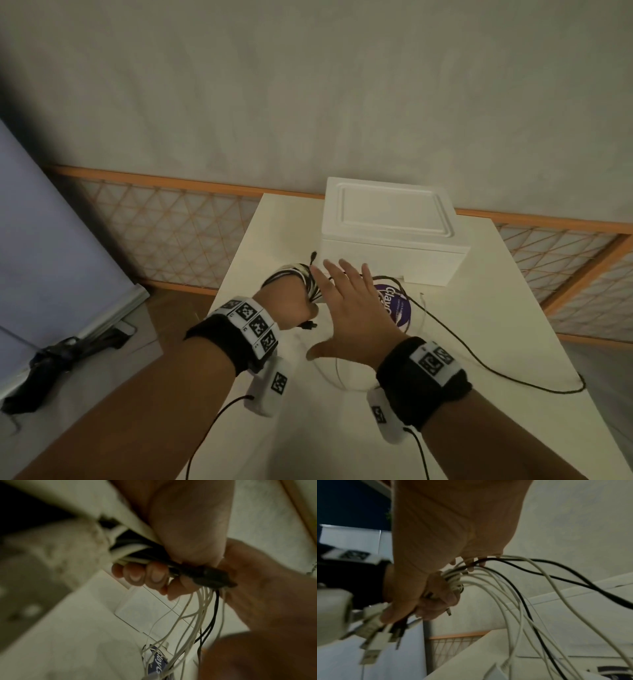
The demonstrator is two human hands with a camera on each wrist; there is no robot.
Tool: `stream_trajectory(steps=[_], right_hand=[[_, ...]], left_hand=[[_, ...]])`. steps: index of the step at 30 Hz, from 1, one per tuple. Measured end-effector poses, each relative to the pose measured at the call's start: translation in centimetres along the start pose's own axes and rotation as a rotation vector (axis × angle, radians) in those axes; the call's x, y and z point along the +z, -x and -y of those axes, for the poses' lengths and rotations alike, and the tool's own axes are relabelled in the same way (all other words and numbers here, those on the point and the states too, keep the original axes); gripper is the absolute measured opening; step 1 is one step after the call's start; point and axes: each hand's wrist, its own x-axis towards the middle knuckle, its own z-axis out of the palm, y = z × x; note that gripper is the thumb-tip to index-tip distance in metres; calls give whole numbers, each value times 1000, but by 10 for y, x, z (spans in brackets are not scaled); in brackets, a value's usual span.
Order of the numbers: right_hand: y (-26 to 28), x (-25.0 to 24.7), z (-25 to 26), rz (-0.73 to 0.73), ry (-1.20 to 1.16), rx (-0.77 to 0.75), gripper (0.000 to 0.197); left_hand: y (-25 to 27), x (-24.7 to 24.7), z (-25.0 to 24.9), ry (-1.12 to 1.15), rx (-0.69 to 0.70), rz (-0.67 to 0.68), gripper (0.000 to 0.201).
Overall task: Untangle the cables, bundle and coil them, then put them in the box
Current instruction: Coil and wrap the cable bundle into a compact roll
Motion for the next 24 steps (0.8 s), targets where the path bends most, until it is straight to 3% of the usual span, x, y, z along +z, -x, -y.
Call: stream_trajectory(steps=[2, 4, 7, 10, 13, 17, 21, 24], right_hand=[[-6, 5, -7, -52, 46, 16, 101], [-9, 9, -17, -194, 77, -19, 59], [-8, 8, -25, -262, 30, -73, 17], [-7, -8, -25, -265, -23, -96, 13], [-12, -30, -31, -353, 100, -170, 9], [-23, -49, -33, -437, 103, -229, 24], [-26, -48, -30, -381, -41, -267, 26], [-21, -48, -26, -215, -191, -106, 18]], left_hand=[[4, 4, -1, 285, -33, 76, 18], [12, 5, -1, 507, -34, 154, 23], [19, 0, -5, 609, -49, 231, 42], [19, -3, -10, 573, -35, 316, 40], [20, -5, -17, 523, -7, 389, 33], [28, 2, -30, 594, 83, 525, 29], [39, 5, -43, 719, 184, 591, 14], [47, 1, -49, 797, 240, 602, 6]])
